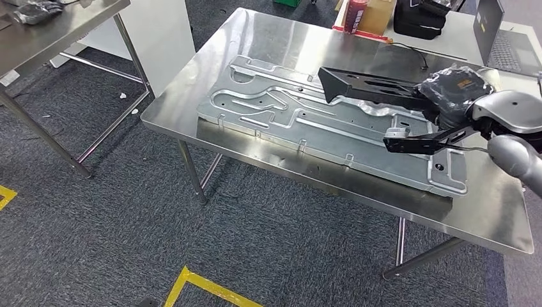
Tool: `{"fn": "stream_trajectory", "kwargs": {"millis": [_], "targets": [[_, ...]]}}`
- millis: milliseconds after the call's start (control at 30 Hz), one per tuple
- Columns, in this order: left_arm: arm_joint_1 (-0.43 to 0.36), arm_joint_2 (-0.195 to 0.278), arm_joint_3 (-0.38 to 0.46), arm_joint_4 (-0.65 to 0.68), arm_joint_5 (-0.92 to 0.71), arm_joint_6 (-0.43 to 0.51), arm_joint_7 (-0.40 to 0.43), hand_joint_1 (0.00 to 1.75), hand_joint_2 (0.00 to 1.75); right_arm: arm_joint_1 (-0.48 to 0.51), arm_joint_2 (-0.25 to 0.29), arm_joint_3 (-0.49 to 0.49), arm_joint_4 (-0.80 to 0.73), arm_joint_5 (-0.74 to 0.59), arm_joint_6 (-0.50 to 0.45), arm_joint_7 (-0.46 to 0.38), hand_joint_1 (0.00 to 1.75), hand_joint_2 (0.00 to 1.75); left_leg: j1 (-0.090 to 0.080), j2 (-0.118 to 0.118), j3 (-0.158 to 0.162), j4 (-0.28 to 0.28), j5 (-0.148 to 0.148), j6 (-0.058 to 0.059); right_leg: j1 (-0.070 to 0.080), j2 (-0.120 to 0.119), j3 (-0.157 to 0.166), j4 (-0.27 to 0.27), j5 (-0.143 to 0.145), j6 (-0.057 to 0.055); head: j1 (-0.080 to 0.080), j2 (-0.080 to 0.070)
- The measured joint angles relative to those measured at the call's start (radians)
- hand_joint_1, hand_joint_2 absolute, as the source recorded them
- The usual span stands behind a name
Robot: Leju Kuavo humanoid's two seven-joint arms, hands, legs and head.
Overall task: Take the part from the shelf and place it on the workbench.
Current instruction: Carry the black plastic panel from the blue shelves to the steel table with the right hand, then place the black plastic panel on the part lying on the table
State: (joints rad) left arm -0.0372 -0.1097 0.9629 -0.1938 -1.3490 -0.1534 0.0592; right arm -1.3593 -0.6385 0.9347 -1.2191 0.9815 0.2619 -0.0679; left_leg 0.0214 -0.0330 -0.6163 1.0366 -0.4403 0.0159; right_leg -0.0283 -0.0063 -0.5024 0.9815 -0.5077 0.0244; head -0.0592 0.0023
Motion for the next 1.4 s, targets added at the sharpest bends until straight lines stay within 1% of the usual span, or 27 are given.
{"fn": "stream_trajectory", "kwargs": {"millis": [33, 100, 167, 633, 1400], "targets": [[0.001, 0.001, 0.001, 0.000, -0.003, -0.005, 0.022, 0.00, 1.75, 0.015, 0.000, 0.001, 0.014, 0.003, -0.031, -0.006, 1.75, 1.75, 0.000, 0.001, 0.001, 0.000, 0.000, 0.001, 0.000, 0.000, 0.001, 0.000, 0.001, 0.002, 0.000, 0.000], [0.005, 0.002, 0.002, 0.000, -0.007, -0.011, 0.039, 0.00, 1.75, 0.047, 0.000, 0.006, 0.047, 0.010, -0.079, -0.014, 1.75, 1.75, -0.001, 0.002, 0.002, 0.000, 0.002, 0.004, 0.000, 0.001, 0.000, 0.001, 0.003, 0.005, 0.000, 0.000], [0.010, 0.003, 0.003, 0.000, -0.009, -0.011, 0.043, 0.00, 1.75, 0.066, 0.000, 0.011, 0.071, 0.013, -0.093, -0.018, 1.75, 1.75, -0.001, 0.003, 0.001, 0.000, 0.004, 0.006, 0.000, 0.001, -0.002, 0.002, 0.005, 0.008, 0.000, 0.000], [0.013, 0.006, 0.006, 0.000, -0.021, -0.010, 0.037, 0.00, 1.75, 0.079, -0.001, 0.013, 0.107, 0.014, -0.088, -0.028, 1.75, 1.75, -0.001, 0.009, 0.001, 0.000, 0.007, 0.005, 0.001, 0.006, -0.013, 0.017, 0.006, 0.010, 0.000, 0.000], [0.013, 0.006, 0.007, 0.000, -0.032, -0.012, 0.040, 0.00, 1.75, 0.086, -0.010, 0.013, 0.114, 0.005, -0.082, -0.036, 1.75, 1.75, -0.001, 0.010, 0.001, 0.000, 0.009, 0.004, 0.001, 0.007, -0.014, 0.019, 0.006, 0.009, 0.000, 0.000]]}}
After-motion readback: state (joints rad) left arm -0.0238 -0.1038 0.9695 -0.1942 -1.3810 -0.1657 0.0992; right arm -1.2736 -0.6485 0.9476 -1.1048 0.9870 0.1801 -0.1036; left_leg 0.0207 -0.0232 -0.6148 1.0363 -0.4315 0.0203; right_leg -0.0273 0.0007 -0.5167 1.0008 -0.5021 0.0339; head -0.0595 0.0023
